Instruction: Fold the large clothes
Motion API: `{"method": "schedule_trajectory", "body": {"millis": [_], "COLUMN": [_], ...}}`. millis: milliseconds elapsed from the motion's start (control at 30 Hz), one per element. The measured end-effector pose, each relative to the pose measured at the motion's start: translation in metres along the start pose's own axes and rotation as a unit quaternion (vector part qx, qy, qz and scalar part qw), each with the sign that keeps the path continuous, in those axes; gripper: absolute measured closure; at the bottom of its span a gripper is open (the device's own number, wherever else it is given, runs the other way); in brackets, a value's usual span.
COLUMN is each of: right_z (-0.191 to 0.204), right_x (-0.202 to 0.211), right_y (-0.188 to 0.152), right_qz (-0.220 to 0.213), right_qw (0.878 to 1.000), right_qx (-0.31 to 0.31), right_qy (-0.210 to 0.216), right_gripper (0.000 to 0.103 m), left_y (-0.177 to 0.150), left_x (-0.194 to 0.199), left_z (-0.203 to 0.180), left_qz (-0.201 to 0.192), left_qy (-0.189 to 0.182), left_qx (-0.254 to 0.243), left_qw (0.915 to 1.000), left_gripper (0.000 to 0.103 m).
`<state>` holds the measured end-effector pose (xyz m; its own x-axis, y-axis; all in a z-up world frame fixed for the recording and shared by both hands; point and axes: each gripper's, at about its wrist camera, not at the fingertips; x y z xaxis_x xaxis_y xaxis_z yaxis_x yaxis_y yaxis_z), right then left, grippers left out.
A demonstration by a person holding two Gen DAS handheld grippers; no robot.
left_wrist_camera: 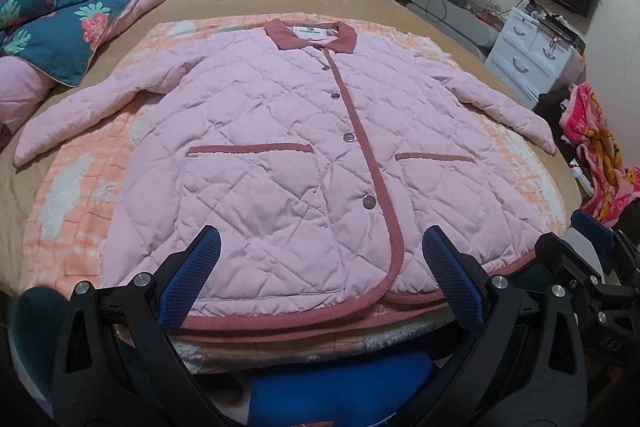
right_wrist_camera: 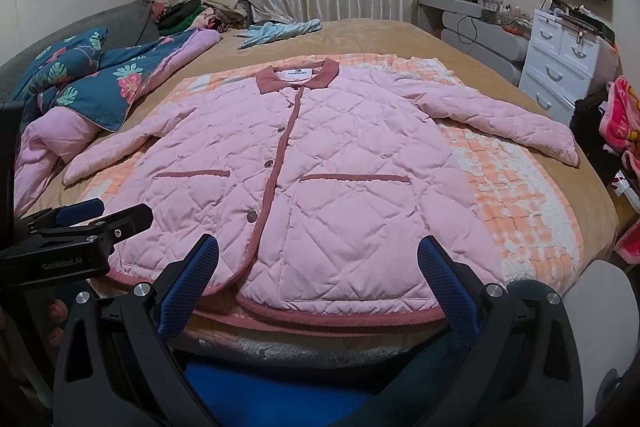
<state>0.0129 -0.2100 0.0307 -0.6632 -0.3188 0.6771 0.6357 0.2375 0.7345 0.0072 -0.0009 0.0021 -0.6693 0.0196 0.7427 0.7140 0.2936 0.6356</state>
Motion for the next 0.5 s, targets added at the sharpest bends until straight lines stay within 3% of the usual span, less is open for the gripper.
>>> {"method": "schedule_trajectory", "body": {"millis": [500], "right_z": [-0.009], "right_x": [-0.023], "right_y": [0.042], "right_qz": [0.015], "right_qw": [1.000], "right_qx": [0.011], "right_qy": [-0.010], "right_gripper": [0.004], "left_y": [0.039], "left_x": [-0.025], "left_z": [0.010], "left_qz": [0.012], "left_qy": [0.003], "left_qx": [0.019], "left_qw": [0.9997], "left_gripper": [0.008]}}
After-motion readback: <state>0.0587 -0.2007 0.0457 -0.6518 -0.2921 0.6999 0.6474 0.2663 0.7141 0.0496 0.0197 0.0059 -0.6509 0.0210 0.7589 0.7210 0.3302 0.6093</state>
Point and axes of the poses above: each gripper's, at about its wrist camera, not at the fingertips, and x roughly against the way its jaws point, z to its left, y to its top, and after that the axes turned 5 degrees about x, right-handed
